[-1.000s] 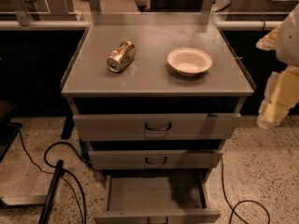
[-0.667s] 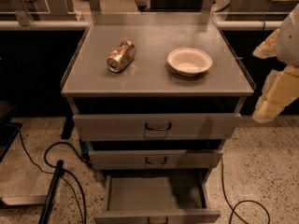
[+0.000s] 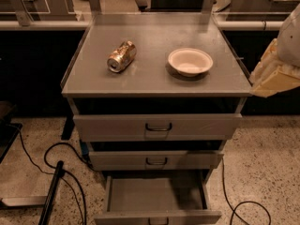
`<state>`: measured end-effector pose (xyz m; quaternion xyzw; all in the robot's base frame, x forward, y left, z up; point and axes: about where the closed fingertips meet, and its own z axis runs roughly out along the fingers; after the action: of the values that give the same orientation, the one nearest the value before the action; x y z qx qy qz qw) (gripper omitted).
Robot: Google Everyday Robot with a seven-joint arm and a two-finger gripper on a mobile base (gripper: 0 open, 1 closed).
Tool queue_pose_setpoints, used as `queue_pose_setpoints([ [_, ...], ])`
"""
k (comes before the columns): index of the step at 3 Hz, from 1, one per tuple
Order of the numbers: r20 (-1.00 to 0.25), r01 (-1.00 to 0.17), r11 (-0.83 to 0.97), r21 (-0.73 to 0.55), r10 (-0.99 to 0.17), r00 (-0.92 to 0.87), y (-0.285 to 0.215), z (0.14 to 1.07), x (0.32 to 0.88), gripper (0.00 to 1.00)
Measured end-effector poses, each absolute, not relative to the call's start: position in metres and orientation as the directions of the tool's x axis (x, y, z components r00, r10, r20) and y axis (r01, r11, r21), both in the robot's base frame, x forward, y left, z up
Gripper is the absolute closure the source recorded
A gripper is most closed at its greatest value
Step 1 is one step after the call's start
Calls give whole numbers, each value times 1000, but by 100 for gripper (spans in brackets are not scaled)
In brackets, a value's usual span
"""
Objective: Close bottom drawer
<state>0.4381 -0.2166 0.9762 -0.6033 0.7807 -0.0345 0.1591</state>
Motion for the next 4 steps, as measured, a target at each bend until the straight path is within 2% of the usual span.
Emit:
queue_pose_setpoints([
  [1, -207, -931, 270, -246, -953, -221, -217, 976, 438, 88],
  [2, -207, -931, 270, -246, -953, -222, -217, 976, 438, 100],
  [3, -181, -922, 308, -236, -946, -270, -217, 961, 429, 100],
  [4, -169, -906, 384, -176, -919, -357, -215, 920, 402, 100],
])
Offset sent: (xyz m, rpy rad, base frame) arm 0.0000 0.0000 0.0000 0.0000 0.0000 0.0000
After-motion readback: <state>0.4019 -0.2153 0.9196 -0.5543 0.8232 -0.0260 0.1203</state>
